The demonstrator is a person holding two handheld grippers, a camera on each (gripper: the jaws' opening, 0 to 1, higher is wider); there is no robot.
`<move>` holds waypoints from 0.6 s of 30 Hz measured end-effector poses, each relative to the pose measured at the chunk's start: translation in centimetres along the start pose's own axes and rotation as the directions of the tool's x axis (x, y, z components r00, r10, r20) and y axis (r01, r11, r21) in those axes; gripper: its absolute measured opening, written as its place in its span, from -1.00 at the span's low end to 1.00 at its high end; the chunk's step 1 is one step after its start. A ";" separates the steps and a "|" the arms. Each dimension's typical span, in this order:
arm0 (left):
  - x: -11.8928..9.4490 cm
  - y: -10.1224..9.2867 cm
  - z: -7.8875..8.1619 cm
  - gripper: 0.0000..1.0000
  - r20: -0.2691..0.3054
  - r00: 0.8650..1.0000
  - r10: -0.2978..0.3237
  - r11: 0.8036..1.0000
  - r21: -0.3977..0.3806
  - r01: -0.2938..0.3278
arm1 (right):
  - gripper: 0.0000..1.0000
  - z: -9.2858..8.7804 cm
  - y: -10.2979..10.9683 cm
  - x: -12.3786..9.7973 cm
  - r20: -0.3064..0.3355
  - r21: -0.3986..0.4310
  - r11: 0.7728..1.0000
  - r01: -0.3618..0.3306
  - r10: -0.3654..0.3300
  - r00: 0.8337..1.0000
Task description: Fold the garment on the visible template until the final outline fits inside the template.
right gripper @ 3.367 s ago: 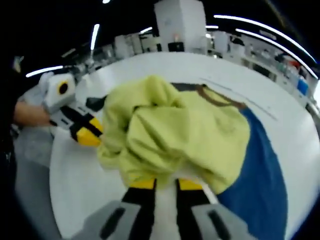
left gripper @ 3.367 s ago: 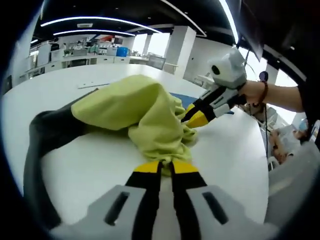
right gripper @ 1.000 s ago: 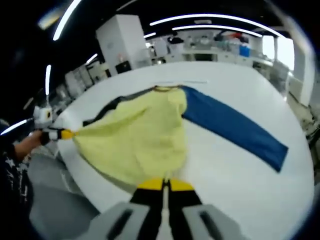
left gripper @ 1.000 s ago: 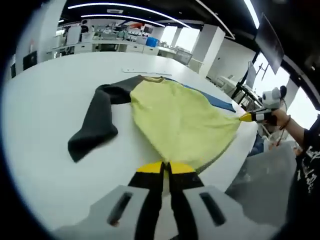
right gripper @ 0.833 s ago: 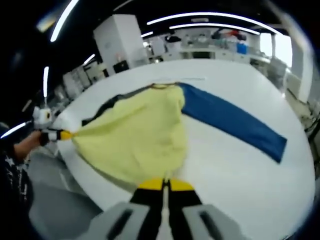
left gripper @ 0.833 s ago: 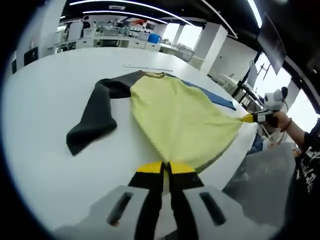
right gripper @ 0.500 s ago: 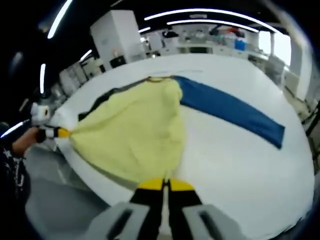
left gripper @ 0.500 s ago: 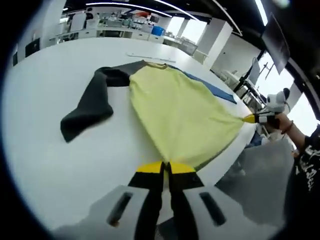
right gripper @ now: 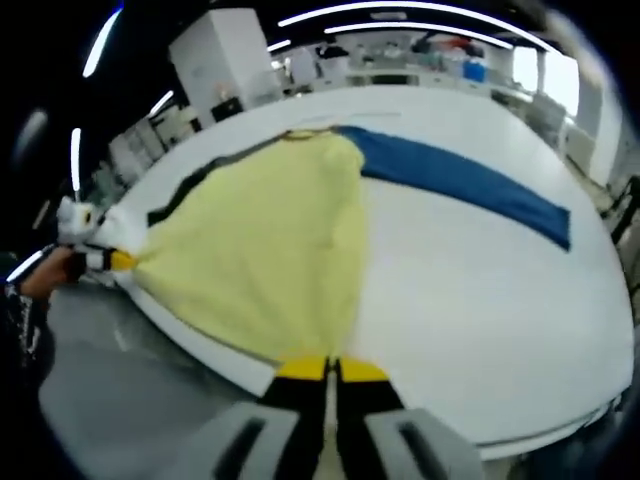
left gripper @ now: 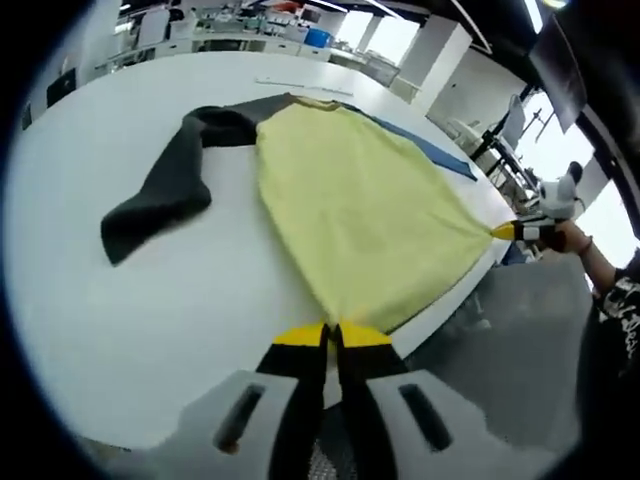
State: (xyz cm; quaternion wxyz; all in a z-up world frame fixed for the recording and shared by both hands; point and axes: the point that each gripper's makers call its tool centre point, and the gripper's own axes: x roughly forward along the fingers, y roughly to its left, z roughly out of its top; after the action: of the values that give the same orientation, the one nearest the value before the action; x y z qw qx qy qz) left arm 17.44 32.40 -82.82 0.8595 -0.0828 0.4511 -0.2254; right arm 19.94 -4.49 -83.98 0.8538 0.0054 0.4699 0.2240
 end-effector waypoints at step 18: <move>-0.4 0.0 -0.5 -1.00 -0.025 1.000 0.019 0.997 -0.070 -0.021 | -1.00 -0.2 0.4 -0.3 -0.007 0.006 1.000 0.008 -0.008 1.000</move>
State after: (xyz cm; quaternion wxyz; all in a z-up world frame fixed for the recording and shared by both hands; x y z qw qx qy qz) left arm 16.85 32.58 -82.81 0.8529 -0.1056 0.4698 -0.2017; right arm 19.50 -4.29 -83.79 0.8531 0.0050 0.4734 0.2192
